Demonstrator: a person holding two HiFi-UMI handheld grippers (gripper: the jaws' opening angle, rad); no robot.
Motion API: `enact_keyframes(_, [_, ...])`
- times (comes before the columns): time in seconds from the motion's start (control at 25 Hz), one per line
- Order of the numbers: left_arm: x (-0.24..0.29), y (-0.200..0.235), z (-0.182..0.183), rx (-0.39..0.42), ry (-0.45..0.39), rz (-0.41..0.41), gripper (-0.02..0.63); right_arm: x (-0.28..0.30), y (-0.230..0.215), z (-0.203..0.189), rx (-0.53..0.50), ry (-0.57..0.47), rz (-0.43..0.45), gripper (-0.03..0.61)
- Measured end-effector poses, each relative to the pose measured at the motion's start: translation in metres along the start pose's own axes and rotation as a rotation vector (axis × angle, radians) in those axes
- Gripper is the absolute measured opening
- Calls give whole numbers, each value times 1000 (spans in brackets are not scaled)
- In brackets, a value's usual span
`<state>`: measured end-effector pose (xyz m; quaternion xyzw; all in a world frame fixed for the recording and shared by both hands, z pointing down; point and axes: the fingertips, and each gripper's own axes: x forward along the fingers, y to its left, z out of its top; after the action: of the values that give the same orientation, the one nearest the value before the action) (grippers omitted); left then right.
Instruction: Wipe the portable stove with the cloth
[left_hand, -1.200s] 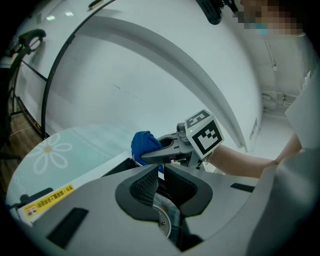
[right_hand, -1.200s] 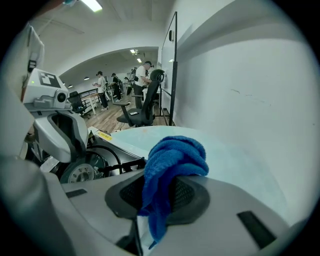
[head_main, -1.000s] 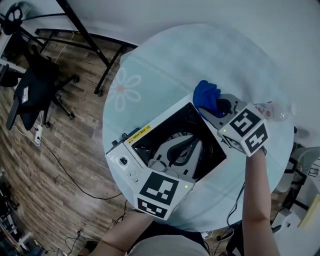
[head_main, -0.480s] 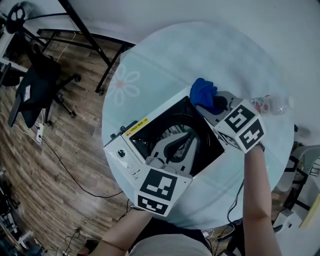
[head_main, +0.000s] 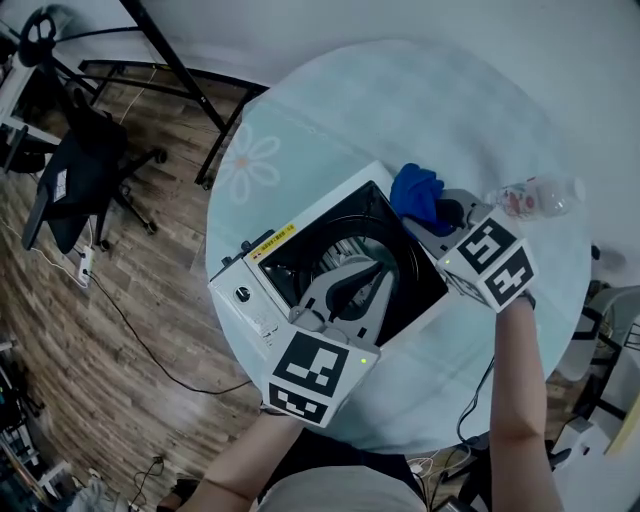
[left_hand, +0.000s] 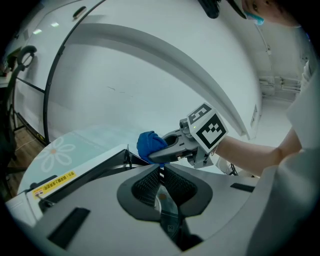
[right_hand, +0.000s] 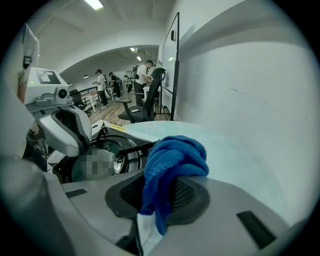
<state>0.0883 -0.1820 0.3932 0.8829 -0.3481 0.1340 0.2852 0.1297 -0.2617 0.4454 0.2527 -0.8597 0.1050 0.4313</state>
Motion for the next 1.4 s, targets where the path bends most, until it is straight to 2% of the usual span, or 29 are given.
enact_keyframes(0.16, [-2, -19, 2, 47, -23, -81, 38, -7, 4, -8, 17, -12, -3, 97])
enact_keyframes(0.28, [-4, -29, 3, 66, -31, -108, 38, -13, 7, -14, 15, -10, 2, 97])
enact_keyframes(0.92, [-22, -33, -16, 74, 0, -23, 38, -43, 25, -52, -8, 9, 17, 97])
enact_keyframes(1.16, [-30, -46, -17, 50, -41, -56, 38, -54, 29, -65, 16, 1, 17, 97])
enact_keyframes(1.4, [-34, -57, -28, 81, -20, -56, 38, -62, 34, -78, 16, 4, 0, 97])
